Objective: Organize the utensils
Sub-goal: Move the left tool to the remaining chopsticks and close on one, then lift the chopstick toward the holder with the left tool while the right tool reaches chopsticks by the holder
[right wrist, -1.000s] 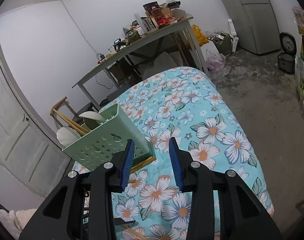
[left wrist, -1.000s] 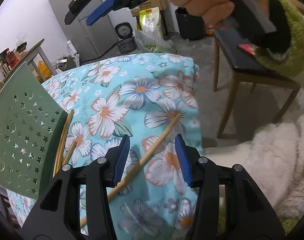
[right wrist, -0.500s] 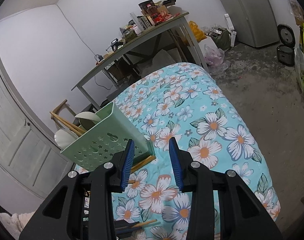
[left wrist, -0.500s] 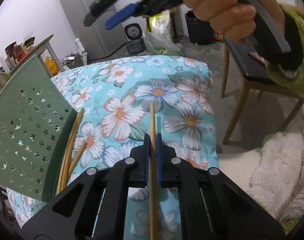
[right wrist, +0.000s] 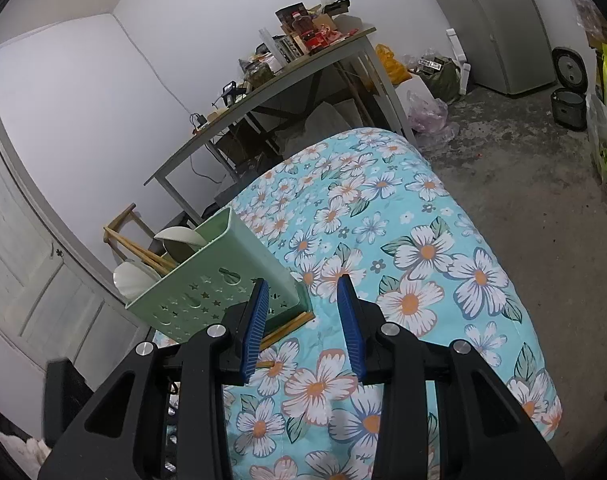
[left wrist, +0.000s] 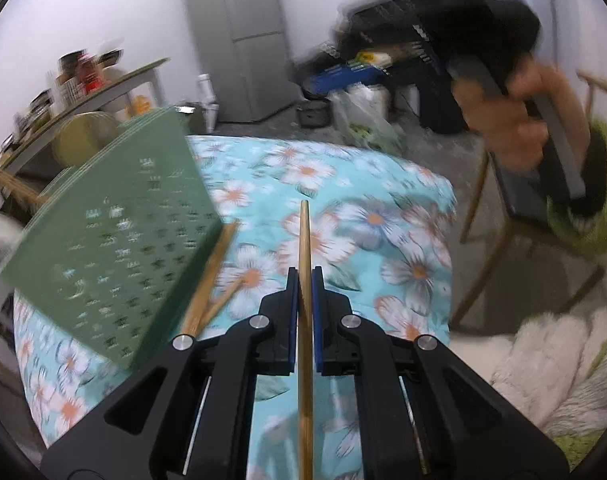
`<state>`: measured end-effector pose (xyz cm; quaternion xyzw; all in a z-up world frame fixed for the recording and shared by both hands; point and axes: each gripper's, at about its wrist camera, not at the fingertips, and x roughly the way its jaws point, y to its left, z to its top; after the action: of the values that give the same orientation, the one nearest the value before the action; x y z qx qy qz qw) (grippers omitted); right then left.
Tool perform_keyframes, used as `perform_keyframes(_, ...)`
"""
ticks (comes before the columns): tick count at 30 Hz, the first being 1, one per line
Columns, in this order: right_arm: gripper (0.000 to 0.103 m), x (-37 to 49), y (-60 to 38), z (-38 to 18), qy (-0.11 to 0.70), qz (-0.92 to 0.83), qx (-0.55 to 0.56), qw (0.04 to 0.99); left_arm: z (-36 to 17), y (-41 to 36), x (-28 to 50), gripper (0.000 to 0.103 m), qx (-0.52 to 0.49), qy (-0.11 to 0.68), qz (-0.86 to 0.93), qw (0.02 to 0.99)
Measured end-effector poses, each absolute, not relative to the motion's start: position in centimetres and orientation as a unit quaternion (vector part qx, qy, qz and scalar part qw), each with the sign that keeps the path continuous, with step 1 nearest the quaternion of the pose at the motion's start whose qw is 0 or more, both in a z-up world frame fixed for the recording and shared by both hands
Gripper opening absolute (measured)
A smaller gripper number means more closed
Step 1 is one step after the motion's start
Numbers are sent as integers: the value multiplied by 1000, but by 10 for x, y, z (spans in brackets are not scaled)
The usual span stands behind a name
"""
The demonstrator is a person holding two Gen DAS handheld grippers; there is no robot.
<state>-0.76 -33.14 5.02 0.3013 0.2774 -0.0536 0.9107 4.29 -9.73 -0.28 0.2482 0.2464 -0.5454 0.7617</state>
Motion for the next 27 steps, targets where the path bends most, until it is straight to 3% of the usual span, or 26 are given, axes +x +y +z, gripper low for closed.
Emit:
perform_keyframes(14,35,20,-313,16,317,25,385,866,76,4,77,6,54,221,-468,854)
perform_keyframes(22,26,52,-264,-36,400,83,453,793,80,38,81,6,6,213,-444,870)
perform_keyframes(27,24,61,-278,-47,391,48,487,780,77,53,81,6,-11,211,-441,872)
